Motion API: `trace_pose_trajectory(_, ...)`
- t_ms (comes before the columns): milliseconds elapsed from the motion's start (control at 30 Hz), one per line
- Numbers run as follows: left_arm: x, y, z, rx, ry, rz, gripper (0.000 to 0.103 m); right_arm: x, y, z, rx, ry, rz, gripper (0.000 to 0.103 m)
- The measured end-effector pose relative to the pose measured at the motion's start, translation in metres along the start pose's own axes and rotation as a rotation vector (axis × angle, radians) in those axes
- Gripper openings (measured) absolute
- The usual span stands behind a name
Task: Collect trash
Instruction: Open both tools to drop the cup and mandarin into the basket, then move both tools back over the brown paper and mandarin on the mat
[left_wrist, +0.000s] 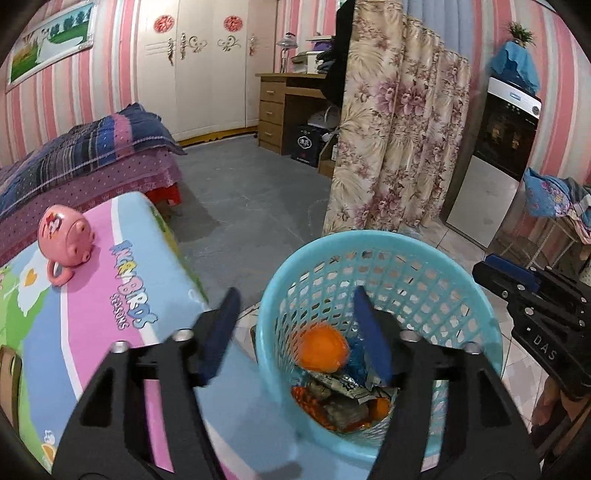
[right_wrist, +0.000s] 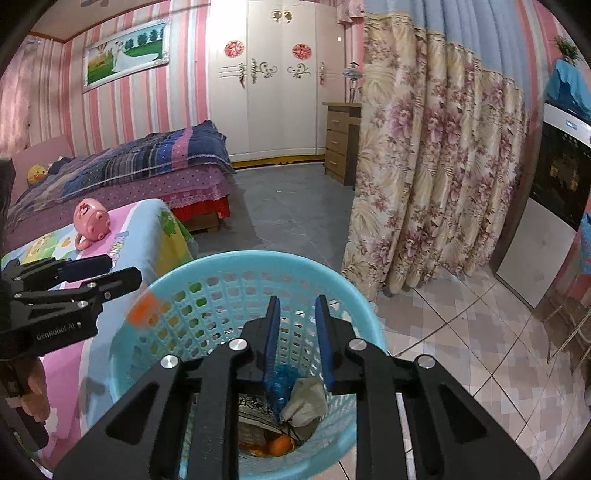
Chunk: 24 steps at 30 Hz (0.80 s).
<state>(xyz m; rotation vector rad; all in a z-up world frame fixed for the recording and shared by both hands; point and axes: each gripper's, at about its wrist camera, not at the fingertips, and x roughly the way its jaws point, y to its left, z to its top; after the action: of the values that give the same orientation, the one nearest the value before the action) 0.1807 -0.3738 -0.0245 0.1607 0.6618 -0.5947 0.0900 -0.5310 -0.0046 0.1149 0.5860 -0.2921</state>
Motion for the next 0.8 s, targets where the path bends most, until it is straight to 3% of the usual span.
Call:
trace_pose_trajectory(67, -0.003, 0.001, 0.002, 0.002, -0.016, 0.029, 0.082, -0.001, -0.003, -0.002, 0.019, 0.001, -0.004, 0.020)
trace_pose_trajectory(233, -0.022, 0.029, 0.004, -0.057, -0.042, 0.073, 0.089, -0.002, 0.000, -0.004, 0.037, -0.006, -0.012, 0.024)
trace_pose_trajectory(267, -0.029, 0.037, 0.003, -0.066, -0.055, 0.108, 0.093, -0.003, 0.003, -0.005, 0.044, -0.014, -0.011, 0.042)
trace_pose_trajectory(300, -0.035, 0.044, 0.002, -0.072, -0.065, 0.134, 0.094, -0.004, 0.005, -0.005, 0.049, -0.019, -0.008, 0.065)
trace_pose_trajectory(333, -0.045, 0.055, -0.001, -0.085, -0.077, 0.173, 0.096, -0.005, 0.009, -0.005, 0.056, -0.031, 0.002, 0.071)
trace_pose_trajectory(433, -0.067, 0.078, -0.009, -0.098, -0.087, 0.236, 0.097, -0.004, 0.024, -0.004, 0.061, -0.027, 0.023, 0.073)
trace_pose_trajectory(600, -0.111, 0.126, -0.022, -0.147, -0.093, 0.341, 0.097, -0.011, 0.065, 0.004, 0.026, -0.059, 0.064, 0.086)
trace_pose_trajectory(800, -0.155, 0.187, -0.043, -0.211, -0.081, 0.465, 0.097, -0.015, 0.125, 0.016, -0.025, -0.075, 0.119, 0.089)
